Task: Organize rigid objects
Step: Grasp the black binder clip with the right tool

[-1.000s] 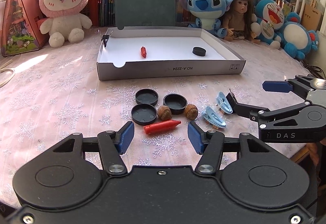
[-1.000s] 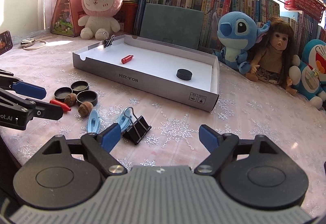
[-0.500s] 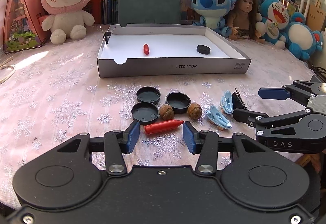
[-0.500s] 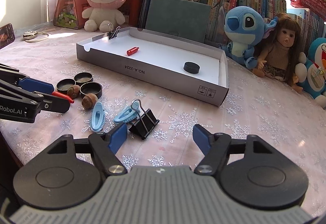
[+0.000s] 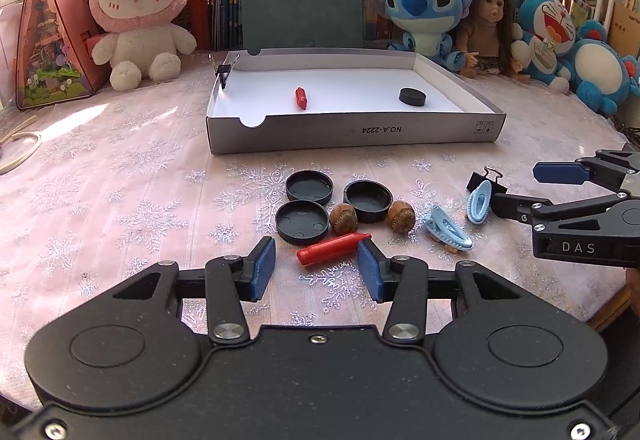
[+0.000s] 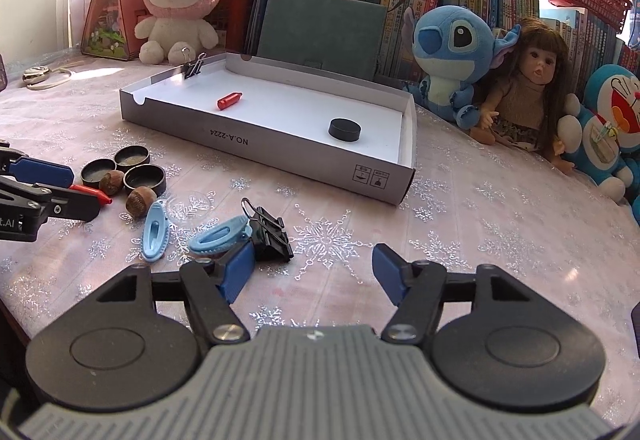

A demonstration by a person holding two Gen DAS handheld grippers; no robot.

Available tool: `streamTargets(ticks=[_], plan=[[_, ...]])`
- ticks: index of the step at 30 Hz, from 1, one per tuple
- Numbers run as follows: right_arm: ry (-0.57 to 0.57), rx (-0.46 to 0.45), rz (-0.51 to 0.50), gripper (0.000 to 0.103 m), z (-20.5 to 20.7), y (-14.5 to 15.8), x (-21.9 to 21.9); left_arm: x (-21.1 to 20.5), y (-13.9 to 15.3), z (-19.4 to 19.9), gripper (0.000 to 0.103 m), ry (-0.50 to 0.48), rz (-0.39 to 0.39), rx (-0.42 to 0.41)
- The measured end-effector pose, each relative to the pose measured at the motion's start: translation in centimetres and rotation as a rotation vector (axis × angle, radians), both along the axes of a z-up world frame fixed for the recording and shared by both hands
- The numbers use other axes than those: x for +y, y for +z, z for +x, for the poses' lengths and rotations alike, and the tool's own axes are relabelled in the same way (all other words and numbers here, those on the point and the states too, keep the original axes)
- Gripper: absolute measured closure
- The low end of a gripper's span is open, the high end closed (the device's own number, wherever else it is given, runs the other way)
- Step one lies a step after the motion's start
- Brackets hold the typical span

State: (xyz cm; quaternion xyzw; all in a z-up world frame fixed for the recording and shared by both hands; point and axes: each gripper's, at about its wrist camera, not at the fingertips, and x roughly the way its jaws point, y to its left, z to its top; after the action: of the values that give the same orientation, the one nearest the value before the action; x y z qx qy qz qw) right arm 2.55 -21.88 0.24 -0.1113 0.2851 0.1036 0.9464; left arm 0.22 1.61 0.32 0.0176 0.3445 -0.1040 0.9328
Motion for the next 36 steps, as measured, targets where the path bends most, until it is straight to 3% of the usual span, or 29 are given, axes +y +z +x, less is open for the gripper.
streamTargets(ticks=[8, 19, 32, 36], plan=[[-0.143, 0.016, -0.001, 0.026, 1.2, 0.2, -1.9, 0.2, -0.1, 0.1, 0.059, 0.018, 0.014, -0.005], [-0.062, 0.027, 0.016, 0.026, 0.2, 0.2, 0.1, 0.7, -0.1, 0.0, 0.058, 0.041, 0.035, -0.007], [-0.071, 0.049, 0.137, 0.026, 1.6, 0.1, 1.2, 1.8, 0.0, 0.1, 0.056, 0.096, 0.037, -0.006], [-0.103, 0.055, 0.176, 0.026, 2.0, 0.0, 0.8, 1.5, 0.1, -0.1, 0.063, 0.071, 0.028, -0.004]])
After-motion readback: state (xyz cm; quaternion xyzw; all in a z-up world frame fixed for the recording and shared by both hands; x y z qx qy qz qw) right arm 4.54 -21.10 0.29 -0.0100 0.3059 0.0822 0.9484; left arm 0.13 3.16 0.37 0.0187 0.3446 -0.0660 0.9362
